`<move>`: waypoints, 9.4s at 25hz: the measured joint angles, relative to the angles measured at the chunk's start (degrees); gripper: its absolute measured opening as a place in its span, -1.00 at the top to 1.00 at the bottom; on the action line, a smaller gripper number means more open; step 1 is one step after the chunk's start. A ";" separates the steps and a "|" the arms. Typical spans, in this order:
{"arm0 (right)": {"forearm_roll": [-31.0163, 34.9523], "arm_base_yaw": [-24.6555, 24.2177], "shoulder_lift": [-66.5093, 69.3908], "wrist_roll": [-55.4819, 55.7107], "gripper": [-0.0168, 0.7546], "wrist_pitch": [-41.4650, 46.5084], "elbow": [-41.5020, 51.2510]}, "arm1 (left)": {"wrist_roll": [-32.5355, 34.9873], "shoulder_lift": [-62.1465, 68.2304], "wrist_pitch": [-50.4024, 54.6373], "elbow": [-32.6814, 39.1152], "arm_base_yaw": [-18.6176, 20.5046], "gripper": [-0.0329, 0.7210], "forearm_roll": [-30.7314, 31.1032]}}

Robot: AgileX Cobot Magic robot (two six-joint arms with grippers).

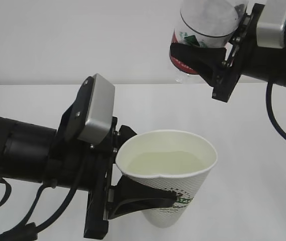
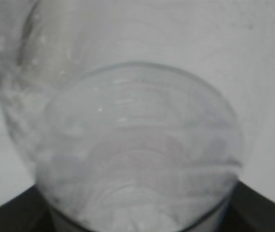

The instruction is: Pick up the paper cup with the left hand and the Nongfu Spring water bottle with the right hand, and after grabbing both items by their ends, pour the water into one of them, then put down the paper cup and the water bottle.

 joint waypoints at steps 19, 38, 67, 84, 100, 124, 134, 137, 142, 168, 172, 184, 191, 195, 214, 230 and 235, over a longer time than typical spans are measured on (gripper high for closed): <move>1.77 0.00 0.00 8.40 -0.29 5.28 0.00 | 0.00 0.00 0.00 0.00 0.00 -0.25 0.00; 14.08 -0.25 0.00 2.50 -0.29 13.30 0.00 | 0.00 0.00 0.00 0.00 0.00 -0.23 0.00; 43.00 -0.35 3.10 -15.16 -0.16 21.24 0.00 | 0.00 0.00 -0.03 0.00 0.00 -0.22 0.00; 56.98 -0.46 3.10 -23.56 -0.15 24.20 0.00 | 0.00 0.00 -0.03 0.00 0.00 -0.22 0.10; 58.19 -8.41 3.10 -23.12 -0.15 26.64 0.00 | 0.00 0.00 -0.03 0.00 0.00 -0.22 0.10; 44.37 -8.41 7.47 -9.60 -0.14 25.35 0.00 | 0.00 0.00 -0.03 0.00 0.00 -0.22 0.10; 44.26 -8.41 15.30 -9.36 -0.14 18.42 0.00 | 0.00 0.00 -0.03 0.00 0.00 -0.22 0.10; 44.48 -8.41 17.18 -9.36 -0.14 17.12 -0.02 | 0.00 0.00 -0.03 0.00 0.00 -0.22 0.10; 45.63 -8.41 20.69 -9.36 -0.14 14.67 -0.13 | 0.00 0.00 -0.03 0.00 0.00 -0.22 0.10; 48.72 -8.41 27.68 -12.42 -0.14 9.78 -2.03 | 0.00 0.00 0.41 0.00 0.00 -0.22 0.10; 48.72 -8.41 27.68 -12.42 -0.14 9.78 -2.03 | 0.00 0.00 0.41 0.00 0.00 -0.22 0.10; 48.61 -8.41 27.68 -12.42 -0.14 9.74 -2.03 | 0.00 0.00 1.44 0.00 0.00 -0.22 -5.01; 48.51 -8.41 27.68 -12.42 -0.14 9.74 -2.03 | 0.12 0.00 3.81 0.00 0.27 -0.22 -5.89; 48.51 -8.41 27.68 -12.42 -0.14 9.74 -2.03 | 1.96 0.00 3.95 0.00 1.54 -0.22 -9.26; 48.41 -8.41 27.68 -12.42 -0.14 10.54 -2.03 | 5.74 0.12 4.58 0.00 12.35 -0.22 -15.11; 48.41 -8.41 27.68 -12.42 -0.14 11.00 -2.03 | 8.43 0.12 4.58 0.00 20.53 -0.22 -18.98; 48.41 -8.41 27.68 -12.42 -0.13 11.00 -2.03 | 9.85 0.12 4.58 0.00 23.05 -0.22 -21.50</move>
